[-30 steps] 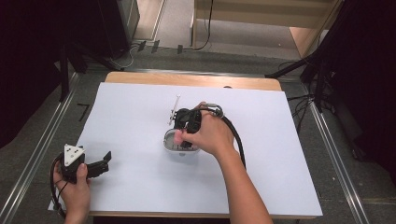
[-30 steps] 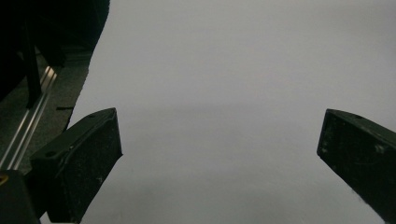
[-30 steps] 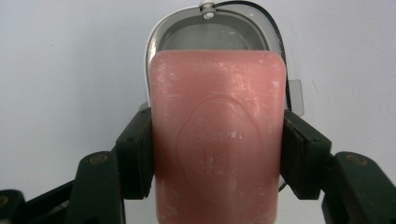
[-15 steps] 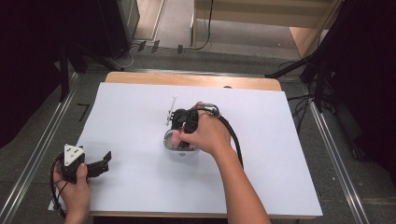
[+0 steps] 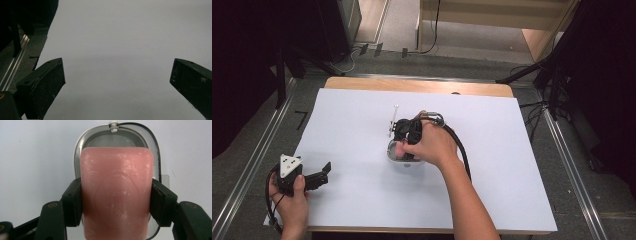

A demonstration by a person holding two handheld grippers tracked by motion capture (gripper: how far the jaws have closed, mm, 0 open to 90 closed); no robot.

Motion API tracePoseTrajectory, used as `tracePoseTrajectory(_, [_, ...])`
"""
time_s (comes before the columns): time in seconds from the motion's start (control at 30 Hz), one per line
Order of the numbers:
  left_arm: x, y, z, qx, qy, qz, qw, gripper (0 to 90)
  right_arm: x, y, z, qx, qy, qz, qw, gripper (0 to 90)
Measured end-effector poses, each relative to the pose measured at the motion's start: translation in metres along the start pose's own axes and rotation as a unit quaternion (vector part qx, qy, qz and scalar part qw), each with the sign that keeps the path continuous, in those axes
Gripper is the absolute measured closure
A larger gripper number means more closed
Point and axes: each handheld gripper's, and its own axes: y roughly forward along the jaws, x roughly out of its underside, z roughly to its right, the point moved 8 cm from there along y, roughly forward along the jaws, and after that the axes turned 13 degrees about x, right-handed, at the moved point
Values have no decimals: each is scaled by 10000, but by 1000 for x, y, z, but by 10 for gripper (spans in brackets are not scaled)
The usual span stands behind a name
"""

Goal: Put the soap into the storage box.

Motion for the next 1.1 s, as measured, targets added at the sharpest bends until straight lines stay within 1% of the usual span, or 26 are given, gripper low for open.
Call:
tracePoseTrajectory(0.13, [0,0,0,3,-2,-10,10000,1,2,2,0,29,-32,-62,10000,388])
tracePoseTrajectory(0.2, [0,0,0,-1,-3,1,10000,1,2,2,1,27,-54,-3,10000,388])
tracePoseTrajectory(0.33, [0,0,0,-1,-6,4,10000,1,3,2,1,52,-67,-37,10000,388])
tracePoseTrajectory(0.67, [0,0,0,3,-13,4,10000,1,5,2,-1,-14,-66,-61,10000,387])
tracePoseTrajectory(0.77, [0,0,0,4,-14,-5,10000,1,5,1,-1,-3,-63,-5,10000,391])
tracePoseTrajectory(0.83, [0,0,0,2,-11,-6,10000,1,4,-2,-1,-7,7,87,10000,403])
tracePoseTrajectory(0.9, [0,0,0,-2,-13,2,10000,1,4,-5,2,30,-20,203,9998,405])
tracePoseTrajectory(0.93, [0,0,0,1,-10,-8,10000,1,5,-8,1,15,42,144,9999,405])
tracePoseTrajectory(0.97, [0,0,0,3,-12,-2,10000,1,5,-8,2,34,21,202,9998,405])
tracePoseTrajectory(1.0, [0,0,0,1,-12,-7,10000,1,7,-10,1,35,65,141,9999,405])
tracePoseTrajectory(1.07, [0,0,0,1,-10,-8,10000,1,10,-12,2,32,98,169,9998,405])
tracePoseTrajectory(1.1, [0,0,0,5,-10,-9,10000,1,12,-12,3,81,92,220,9997,405])
